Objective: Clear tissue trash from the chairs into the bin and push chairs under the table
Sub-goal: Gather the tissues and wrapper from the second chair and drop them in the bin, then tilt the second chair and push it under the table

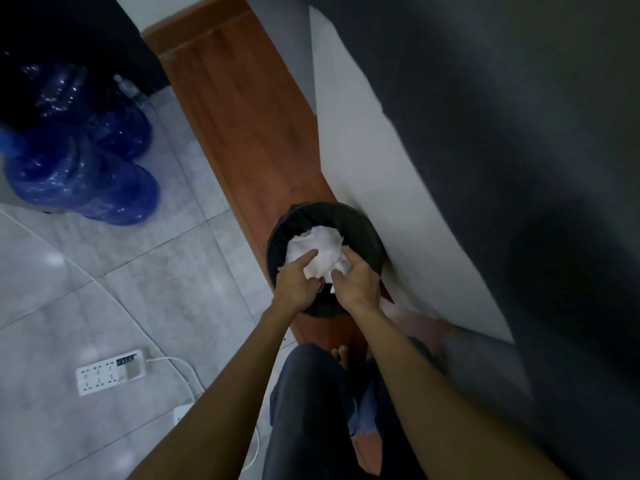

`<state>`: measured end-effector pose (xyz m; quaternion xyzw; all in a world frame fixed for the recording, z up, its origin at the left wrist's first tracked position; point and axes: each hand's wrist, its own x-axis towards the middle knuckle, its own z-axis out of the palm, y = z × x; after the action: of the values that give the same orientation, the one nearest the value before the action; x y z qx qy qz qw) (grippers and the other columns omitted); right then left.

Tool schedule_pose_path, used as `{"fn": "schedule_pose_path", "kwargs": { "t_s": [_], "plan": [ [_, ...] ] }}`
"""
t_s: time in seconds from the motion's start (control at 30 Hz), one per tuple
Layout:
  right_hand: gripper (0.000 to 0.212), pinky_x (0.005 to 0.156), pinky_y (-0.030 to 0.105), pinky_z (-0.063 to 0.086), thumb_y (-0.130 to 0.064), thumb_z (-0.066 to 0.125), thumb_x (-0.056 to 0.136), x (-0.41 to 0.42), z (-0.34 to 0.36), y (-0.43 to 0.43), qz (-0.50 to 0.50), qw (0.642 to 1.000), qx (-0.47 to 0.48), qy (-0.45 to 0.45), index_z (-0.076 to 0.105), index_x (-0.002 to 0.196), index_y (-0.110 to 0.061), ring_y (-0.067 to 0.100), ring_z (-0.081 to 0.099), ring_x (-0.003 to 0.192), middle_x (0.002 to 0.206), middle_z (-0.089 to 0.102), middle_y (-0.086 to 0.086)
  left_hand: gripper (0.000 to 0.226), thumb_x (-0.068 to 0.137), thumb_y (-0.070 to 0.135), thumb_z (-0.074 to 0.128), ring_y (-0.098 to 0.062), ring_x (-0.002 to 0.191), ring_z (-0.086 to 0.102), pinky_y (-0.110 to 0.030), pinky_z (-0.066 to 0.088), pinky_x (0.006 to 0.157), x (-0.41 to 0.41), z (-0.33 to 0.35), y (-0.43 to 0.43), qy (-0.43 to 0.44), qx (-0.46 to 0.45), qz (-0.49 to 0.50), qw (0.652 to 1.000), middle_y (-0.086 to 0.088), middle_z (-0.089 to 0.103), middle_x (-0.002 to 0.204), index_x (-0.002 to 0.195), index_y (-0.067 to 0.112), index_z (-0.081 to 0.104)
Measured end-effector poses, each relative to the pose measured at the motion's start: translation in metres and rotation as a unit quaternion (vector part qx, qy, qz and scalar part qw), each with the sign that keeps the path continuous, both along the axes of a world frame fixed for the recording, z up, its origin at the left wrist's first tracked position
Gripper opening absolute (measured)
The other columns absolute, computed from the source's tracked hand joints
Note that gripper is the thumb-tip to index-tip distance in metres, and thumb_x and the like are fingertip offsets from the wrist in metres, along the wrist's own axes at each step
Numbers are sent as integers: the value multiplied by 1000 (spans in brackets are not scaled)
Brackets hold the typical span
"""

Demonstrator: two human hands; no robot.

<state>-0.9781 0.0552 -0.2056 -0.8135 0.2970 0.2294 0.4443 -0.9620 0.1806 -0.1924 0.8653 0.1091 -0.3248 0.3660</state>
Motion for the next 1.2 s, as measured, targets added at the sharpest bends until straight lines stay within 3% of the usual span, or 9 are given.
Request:
{"fn": "schedule_pose_path", "kwargs": {
  "t_s": [0.1, 0.2, 0.33, 0.43, 0.53, 0.67, 0.87, 1.0, 1.2],
  "plan": [
    [51, 103, 40, 51, -19, 60, 96, -7, 64, 1, -11, 1000, 18, -14, 52, 146, -28, 28, 58, 126, 143, 59, 6, 54, 93, 7, 58, -29, 131, 51, -12, 36, 90, -9, 69, -5, -18, -7, -7, 1000, -14, 49, 150, 145, 20, 49],
    [53, 104, 39, 48, -15, 58, 98, -16, 143, -1, -15, 999, 30, -28, 49, 148, -27, 28, 55, 129, 148, 54, 7, 54, 93, 6, 57, -30, 133, 50, -30, 42, 106, -18, 147, -10, -34, -19, 2, 999, -12, 47, 152, 143, 23, 51],
    [53, 106, 31, 42, -11, 57, 99, -37, 253, -12, 19, 997, 34, -61, 48, 149, -27, 26, 52, 133, 150, 53, 4, 56, 91, 6, 57, -27, 130, 53, -33, 45, 104, -32, 250, -20, -60, -33, -15, 998, -7, 51, 150, 142, 29, 53],
    [55, 108, 31, 43, -12, 57, 98, -63, 325, -30, 45, 996, 22, -76, 48, 149, -30, 23, 55, 131, 146, 58, 2, 57, 89, 9, 60, -24, 123, 57, -28, 49, 94, -46, 319, -27, -59, -57, -44, 996, -3, 54, 147, 139, 35, 54],
    [57, 106, 28, 45, -14, 58, 97, -89, 373, -55, 31, 996, 1, -86, 46, 150, -29, 21, 56, 129, 144, 60, 1, 57, 87, 4, 60, -23, 128, 55, -37, 47, 106, -57, 369, -42, -63, -91, -65, 992, -5, 56, 145, 140, 25, 55],
    [58, 103, 23, 40, -12, 61, 95, -117, 409, -98, -52, 991, -27, -118, 47, 150, -25, 20, 56, 130, 145, 59, 2, 54, 90, 6, 61, -14, 113, 62, -41, 50, 102, -57, 403, -90, -93, -113, -122, 982, -1, 67, 126, 141, 22, 55],
    [59, 110, 31, 42, -14, 65, 92, -173, 438, -178, -178, 971, -95, -133, 49, 148, -22, 22, 54, 133, 144, 60, 7, 53, 88, 14, 66, -19, 131, 55, -40, 45, 109, -67, 432, -199, -113, -120, -296, 941, -3, 61, 140, 140, 20, 56],
    [60, 110, 26, 35, -16, 66, 93, -233, 453, -248, -234, 952, -142, -134, 47, 150, -18, 24, 50, 136, 147, 56, 9, 51, 88, 14, 68, -20, 129, 57, -36, 44, 109, -99, 443, -277, -120, -117, -383, 908, -11, 63, 137, 138, 21, 58],
    [59, 113, 33, 39, -17, 65, 94, -352, 487, -351, -351, 904, -202, -134, 47, 150, -17, 25, 50, 137, 149, 55, 8, 46, 91, 26, 68, -17, 120, 60, -20, 45, 89, -189, 467, -397, -103, -145, -491, 853, -3, 62, 137, 136, 31, 59]
  ]
}}
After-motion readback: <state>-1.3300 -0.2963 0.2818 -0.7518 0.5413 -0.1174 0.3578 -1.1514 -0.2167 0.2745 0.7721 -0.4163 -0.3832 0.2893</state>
